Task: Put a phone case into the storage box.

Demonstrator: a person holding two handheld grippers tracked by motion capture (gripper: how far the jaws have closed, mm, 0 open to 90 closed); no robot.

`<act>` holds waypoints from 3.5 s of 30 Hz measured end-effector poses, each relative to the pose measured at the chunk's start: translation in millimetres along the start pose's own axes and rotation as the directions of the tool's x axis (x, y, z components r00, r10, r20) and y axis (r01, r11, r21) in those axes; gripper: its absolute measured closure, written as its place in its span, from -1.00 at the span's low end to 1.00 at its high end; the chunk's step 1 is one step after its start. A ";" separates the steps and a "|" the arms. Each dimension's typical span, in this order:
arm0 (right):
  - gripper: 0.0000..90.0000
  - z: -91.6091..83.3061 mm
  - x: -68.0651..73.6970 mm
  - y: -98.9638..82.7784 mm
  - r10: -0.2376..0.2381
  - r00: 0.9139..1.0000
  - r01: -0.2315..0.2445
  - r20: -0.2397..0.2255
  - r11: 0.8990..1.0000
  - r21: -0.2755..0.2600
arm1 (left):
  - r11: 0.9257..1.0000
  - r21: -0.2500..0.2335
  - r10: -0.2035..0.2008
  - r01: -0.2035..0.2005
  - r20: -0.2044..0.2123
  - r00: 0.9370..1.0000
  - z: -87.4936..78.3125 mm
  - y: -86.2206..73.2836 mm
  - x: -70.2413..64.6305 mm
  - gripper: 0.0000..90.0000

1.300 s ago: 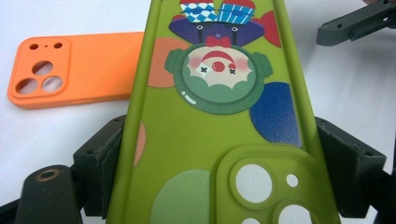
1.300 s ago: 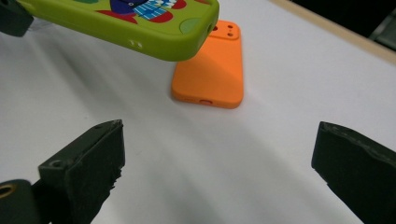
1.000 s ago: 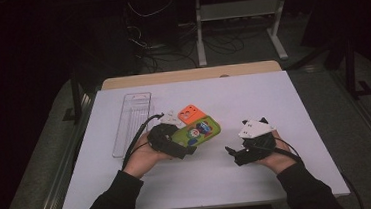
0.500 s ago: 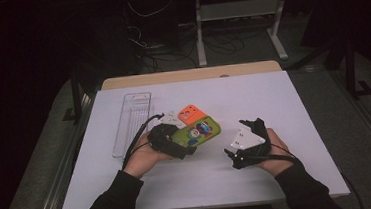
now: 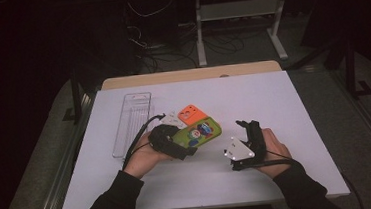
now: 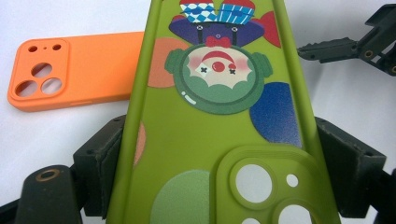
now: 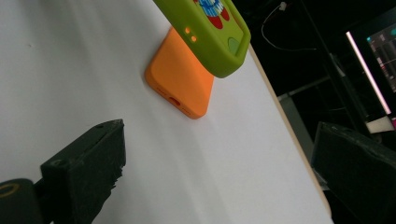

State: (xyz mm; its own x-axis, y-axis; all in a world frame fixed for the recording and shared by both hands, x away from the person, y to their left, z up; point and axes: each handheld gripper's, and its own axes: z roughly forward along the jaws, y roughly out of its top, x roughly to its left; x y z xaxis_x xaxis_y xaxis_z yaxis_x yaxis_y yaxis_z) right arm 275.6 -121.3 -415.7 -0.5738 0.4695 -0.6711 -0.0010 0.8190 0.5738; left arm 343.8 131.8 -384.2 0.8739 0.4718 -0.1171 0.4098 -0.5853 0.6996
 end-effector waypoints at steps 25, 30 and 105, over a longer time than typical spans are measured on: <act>-0.94 -0.2 14.3 8.6 -0.357 0.918 0.359 0.174 0.933 0.020 | 1.000 0.009 -0.009 0.009 0.004 1.000 -0.8 0.4 -1.0 -0.66; -0.93 -0.5 19.6 11.0 -0.373 0.904 0.378 0.207 0.926 0.018 | 1.000 0.014 0.000 -0.001 0.008 1.000 -1.3 1.1 -1.2 -0.66; 0.68 15.7 52.9 39.1 -0.569 0.768 0.598 0.293 0.802 -0.010 | 0.998 0.000 0.058 -0.058 0.052 0.997 -1.4 2.2 -7.6 -0.68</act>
State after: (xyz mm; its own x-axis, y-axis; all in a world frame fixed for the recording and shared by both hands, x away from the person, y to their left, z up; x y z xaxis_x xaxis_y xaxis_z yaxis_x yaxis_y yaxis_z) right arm 258.1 -59.3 -436.2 -0.2000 -0.0085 -0.9798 -0.3523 0.9337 0.0638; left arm 337.8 127.8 -380.8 0.9086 0.4022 -0.1124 0.3580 -0.6116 0.7056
